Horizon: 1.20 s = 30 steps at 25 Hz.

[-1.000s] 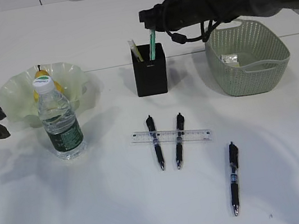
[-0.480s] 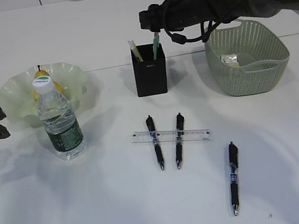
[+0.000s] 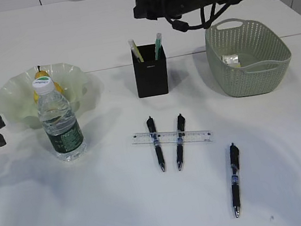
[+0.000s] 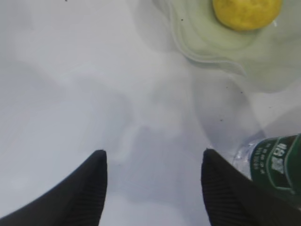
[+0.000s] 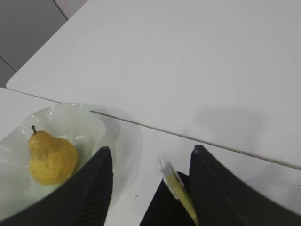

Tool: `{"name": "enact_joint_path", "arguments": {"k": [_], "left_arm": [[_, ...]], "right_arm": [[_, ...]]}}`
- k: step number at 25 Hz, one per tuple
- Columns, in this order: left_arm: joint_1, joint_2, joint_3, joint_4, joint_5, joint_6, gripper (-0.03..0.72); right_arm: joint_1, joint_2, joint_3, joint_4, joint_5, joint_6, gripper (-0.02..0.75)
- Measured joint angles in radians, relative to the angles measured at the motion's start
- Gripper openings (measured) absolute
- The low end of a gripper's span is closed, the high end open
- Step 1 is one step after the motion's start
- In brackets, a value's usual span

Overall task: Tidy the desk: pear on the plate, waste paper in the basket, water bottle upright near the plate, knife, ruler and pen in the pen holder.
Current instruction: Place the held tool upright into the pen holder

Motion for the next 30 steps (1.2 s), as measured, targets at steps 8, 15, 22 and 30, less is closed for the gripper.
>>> {"name": "enact_joint_path", "arguments": {"k": [8,15,22,30], "left_arm": [[0.000,0.000,0.000,0.000,0.092,0.089,0.447],[0.000,0.000,-0.002,-0.273,0.221,0.494,0.447],[0.000,-0.014,-0.026,-0.442,0.358,0.727,0.435],[0.000,-0.115,-0.031,-0.563,0.468,0.869,0.416]], "right_arm": [[0.000,-0.096,-0.006,-0.341,0.197,0.297,0.393],[0.000,-0.169,-0.006,-0.581,0.392,0.516,0.394],[0.000,-0.235,-0.006,-0.725,0.628,0.671,0.393],[0.000,-0.335,-0.006,-0.790,0.764,0.760,0.382]]}}
